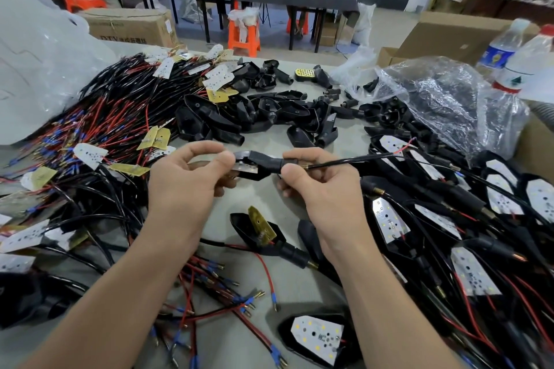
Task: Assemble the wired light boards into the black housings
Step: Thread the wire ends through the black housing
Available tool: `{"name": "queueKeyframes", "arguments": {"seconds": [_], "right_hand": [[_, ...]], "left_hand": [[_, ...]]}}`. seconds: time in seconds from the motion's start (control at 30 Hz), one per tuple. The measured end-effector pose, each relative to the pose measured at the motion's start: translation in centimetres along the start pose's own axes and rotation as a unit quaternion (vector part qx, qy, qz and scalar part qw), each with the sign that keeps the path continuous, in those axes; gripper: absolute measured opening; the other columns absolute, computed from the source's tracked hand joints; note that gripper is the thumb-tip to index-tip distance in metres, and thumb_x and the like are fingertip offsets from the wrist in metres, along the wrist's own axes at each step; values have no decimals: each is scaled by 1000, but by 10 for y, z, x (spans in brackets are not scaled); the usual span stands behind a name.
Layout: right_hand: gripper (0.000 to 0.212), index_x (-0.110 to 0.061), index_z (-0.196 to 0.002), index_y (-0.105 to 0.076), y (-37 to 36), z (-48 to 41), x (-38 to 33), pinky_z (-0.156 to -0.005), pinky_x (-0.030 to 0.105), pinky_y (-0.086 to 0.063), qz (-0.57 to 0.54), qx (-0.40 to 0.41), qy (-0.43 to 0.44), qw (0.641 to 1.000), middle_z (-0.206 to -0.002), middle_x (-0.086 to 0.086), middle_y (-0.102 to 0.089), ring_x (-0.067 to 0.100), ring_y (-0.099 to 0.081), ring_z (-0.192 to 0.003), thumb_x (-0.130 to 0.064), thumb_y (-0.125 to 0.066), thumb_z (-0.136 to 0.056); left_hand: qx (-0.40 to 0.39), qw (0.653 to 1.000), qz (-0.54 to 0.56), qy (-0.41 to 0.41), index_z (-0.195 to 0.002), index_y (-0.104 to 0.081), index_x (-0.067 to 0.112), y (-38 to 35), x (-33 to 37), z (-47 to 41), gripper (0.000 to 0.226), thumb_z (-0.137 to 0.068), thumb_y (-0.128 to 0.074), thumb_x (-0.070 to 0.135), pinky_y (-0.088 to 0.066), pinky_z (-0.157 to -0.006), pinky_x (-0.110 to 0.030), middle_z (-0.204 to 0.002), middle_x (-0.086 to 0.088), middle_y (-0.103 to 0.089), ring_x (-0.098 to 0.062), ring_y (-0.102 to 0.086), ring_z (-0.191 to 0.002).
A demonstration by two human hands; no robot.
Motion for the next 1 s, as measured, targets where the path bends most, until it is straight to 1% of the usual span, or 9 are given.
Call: {"name": "queueKeyframes", "arguments": {"seconds": [0.17, 0.27, 0.37, 0.43, 0.5, 0.6, 0.8, 0.9, 1.0], "right_hand": [[18, -9, -81, -71, -7, 0, 1, -54, 23, -52, -77, 19, -65, 995, -74, 16, -72, 20, -66, -59, -8, -65, -97], [20, -7, -80, -69, -6, 0, -2, -52, 24, -51, -92, 26, -80, 992, -74, 18, -70, 20, -64, -56, -11, -64, -99], [16, -4, -83, -68, -4, 0, -3, -52, 23, -51, -99, 5, -81, 992, -75, 19, -70, 18, -64, -56, -9, -64, -98], [15, -3, -84, -68, -4, 1, -3, -52, 23, -50, -103, -4, -84, 991, -75, 18, -70, 18, -63, -56, -9, -65, -97], [15, -7, -83, -71, -4, 1, -3, -51, 22, -49, -102, -14, -87, 991, -75, 18, -69, 17, -62, -56, -10, -66, -96], [21, -19, -75, -75, 0, 2, -4, -50, 22, -46, -50, -45, -55, 996, -73, 15, -69, 17, -60, -55, -13, -70, -94], [7, -19, -88, -77, -2, 3, -10, -54, 22, -50, -21, -75, 7, 997, -78, 12, -74, 17, -64, -61, -18, -70, -87], [11, -11, -90, -75, 3, -3, -20, -55, 21, -50, -78, -21, 29, 996, -76, 9, -74, 14, -61, -58, -12, -65, -93], [32, -8, -80, -75, 24, -9, -39, -44, 20, -45, -27, -12, -20, 999, -67, 12, -70, 15, -58, -49, -20, -56, -103]], "left_hand": [[-28, 996, -9, -86, -113, -66, 38, 4, 4, 3, 44, -86, -80, 6, -54, -57, -18, -71, 2, -76, -10, -69, -60], [-1, 970, -142, -198, -89, -75, 43, 6, 4, 7, 28, -78, -88, 21, -59, -65, -30, -77, 20, -75, -6, -69, -69], [52, 924, -243, -291, -85, -75, 48, 10, 3, 4, 26, -73, -88, 30, -53, -88, -32, -101, 31, -70, -2, -60, -105], [18, 945, -214, -247, -104, -75, 43, 12, -1, -4, 36, -77, -88, 23, -53, -89, -23, -111, 24, -70, 1, -62, -107], [-62, 991, -83, -90, -112, -74, 34, 8, -2, -9, 32, -87, -80, 15, -56, -77, -16, -102, 12, -75, -1, -70, -90], [-154, 983, 47, 92, -104, -73, 9, 1, -6, -11, 12, -98, -63, 8, -57, -57, -22, -85, -9, -77, -17, -75, -69], [-109, 969, 171, 140, -93, -65, 6, 5, -5, -19, 17, -103, -55, 15, -53, -51, -19, -66, -5, -69, -13, -65, -54], [-61, 955, 243, 156, -87, -56, 10, 15, -6, -29, 22, -106, -52, 21, -46, -46, -19, -66, -3, -58, -11, -53, -48], [-25, 972, 184, 143, -82, -52, 14, 20, -8, -34, 25, -106, -52, 21, -37, -42, -20, -64, -1, -58, -10, -44, -44]]}}
Point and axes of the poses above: each hand's wrist, its own z-axis away from the middle knuckle, its own y-axis out of the back of the hand, x = y × z, the point moved 1 cm from there along -z, towards the middle knuckle
